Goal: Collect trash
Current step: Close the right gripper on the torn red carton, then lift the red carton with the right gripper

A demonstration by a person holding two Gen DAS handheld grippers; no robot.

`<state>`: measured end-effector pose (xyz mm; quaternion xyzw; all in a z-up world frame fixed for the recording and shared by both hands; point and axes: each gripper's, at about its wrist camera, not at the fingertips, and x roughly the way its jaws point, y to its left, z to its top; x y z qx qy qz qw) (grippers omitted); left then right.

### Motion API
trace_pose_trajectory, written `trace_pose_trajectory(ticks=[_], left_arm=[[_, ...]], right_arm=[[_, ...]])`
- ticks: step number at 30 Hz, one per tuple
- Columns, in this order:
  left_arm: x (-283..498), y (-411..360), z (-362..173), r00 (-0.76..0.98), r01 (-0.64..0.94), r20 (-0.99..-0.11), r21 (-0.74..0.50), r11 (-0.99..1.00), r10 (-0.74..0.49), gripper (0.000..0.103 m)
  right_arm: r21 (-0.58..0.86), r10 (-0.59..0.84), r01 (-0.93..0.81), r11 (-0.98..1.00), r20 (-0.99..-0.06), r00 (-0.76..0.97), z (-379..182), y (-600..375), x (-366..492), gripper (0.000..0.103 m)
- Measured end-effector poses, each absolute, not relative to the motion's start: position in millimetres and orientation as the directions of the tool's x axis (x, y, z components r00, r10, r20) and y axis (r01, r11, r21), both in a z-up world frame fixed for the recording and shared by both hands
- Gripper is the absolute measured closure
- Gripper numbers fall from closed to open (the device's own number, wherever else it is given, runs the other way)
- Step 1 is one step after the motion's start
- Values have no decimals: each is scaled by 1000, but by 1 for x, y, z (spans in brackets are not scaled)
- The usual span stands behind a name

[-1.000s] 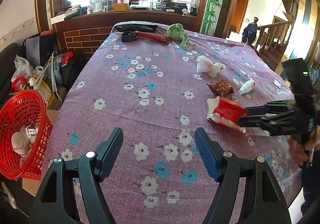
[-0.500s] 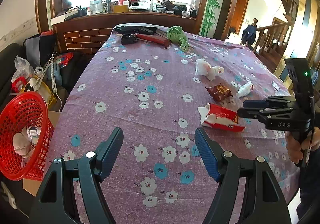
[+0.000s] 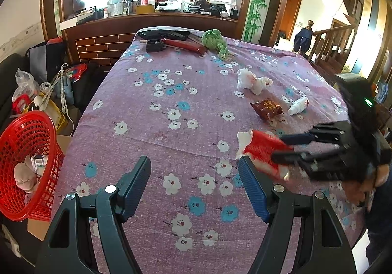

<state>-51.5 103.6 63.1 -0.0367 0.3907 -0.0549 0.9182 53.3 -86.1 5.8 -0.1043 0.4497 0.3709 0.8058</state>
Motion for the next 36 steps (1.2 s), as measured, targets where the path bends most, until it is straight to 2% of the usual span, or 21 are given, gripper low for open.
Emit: trace_pose_trajectory(ticks=[5,17,18,21,26,28,33,36], left_arm=[[-52,107,64,691,65,-712,-115,991,-128,30],[-53,111,61,686,58,-716,-122,991,-129,30],[-53,111,61,686,59,-716,-122,991,-129,30],[-53,113,60,684,55,-718,-123,991,-127,30],[-51,115,60,682,47,-721,-128,991,-126,30],[-51,115,60,682,47,-721,-128,991,-125,30],[-46,108,64,676,64,-724,-127,990,-137,30],[-38,90,71,679,103,-720,-100,990,-143,30]], right_arm=[[132,515,-762,633,-807,288,10,-72,37,55],[75,446,-732,677,-832,328,-2,-55,56,55],[66,433,-730,680,-840,328,-5,-52,56,62],[37,425,-733,679,-834,352,-5,-49,51,67],[-54,378,-703,709,-812,444,6,-44,32,85],[-46,387,-687,725,-798,462,15,-49,26,91],[38,441,-623,781,-740,507,37,-85,23,94],[124,457,-522,844,-674,580,51,-130,32,94]])
